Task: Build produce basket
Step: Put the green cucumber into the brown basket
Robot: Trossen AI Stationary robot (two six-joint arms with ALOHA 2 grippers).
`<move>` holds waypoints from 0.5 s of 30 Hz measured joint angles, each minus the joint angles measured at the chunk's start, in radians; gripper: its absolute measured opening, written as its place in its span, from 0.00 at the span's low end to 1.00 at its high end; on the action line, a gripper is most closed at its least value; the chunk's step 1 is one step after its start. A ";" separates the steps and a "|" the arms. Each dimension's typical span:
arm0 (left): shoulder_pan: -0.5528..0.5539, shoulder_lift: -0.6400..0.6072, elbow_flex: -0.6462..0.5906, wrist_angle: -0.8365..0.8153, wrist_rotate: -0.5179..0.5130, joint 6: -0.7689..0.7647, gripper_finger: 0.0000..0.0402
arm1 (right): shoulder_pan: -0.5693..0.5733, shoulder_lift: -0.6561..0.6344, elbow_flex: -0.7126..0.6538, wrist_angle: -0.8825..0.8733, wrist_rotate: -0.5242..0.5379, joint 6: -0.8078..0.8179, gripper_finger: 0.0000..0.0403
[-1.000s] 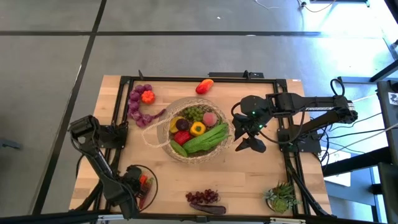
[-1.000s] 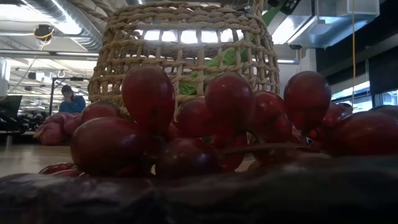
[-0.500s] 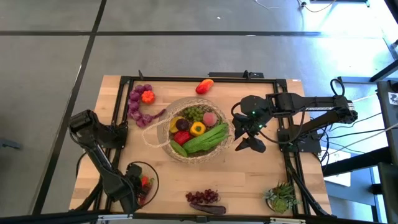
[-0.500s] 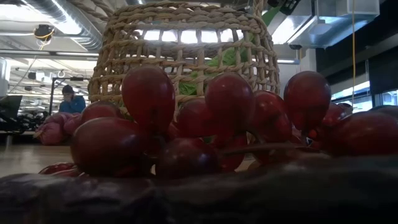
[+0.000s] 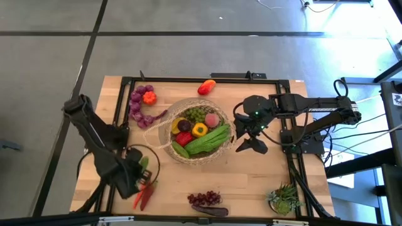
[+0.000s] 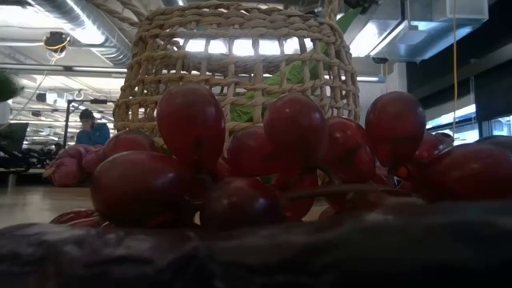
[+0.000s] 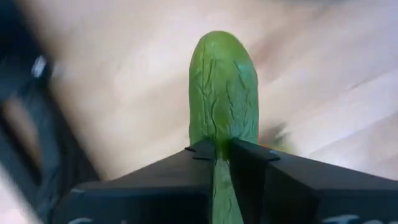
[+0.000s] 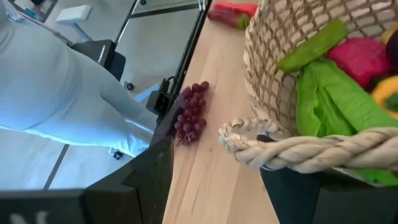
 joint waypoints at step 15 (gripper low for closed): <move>0.157 -0.198 0.001 -0.005 -0.157 0.328 0.01 | 0.000 0.000 0.000 0.027 0.010 -0.017 0.55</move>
